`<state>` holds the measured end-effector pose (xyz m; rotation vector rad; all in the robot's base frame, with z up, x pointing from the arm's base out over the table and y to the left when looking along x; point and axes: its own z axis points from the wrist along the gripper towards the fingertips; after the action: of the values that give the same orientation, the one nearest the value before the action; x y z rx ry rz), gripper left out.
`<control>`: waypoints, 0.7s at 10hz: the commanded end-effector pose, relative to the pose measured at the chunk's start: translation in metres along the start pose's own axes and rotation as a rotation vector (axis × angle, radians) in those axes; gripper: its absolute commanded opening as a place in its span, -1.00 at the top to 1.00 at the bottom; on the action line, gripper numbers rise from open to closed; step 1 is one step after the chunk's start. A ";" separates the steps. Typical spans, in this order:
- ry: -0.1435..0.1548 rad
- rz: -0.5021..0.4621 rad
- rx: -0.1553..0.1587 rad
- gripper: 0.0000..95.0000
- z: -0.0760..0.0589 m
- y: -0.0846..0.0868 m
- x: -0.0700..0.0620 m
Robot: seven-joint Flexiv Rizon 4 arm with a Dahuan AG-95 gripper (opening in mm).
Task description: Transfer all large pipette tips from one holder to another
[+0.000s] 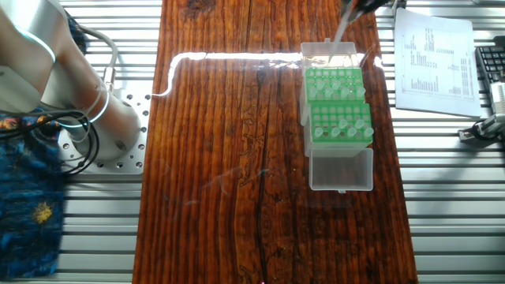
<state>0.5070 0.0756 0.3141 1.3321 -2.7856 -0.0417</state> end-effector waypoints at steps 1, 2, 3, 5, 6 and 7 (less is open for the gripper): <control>0.007 -0.013 -0.005 1.00 0.007 0.002 -0.003; 0.008 -0.013 -0.004 1.00 0.010 0.004 -0.002; 0.014 -0.015 0.006 1.00 0.012 0.008 0.002; 0.007 -0.022 0.031 1.00 0.014 0.010 0.005; 0.008 -0.021 0.044 1.00 0.014 0.010 0.005; -0.001 -0.023 0.060 1.00 0.016 0.008 0.004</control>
<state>0.4940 0.0768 0.2994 1.3777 -2.7968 0.0403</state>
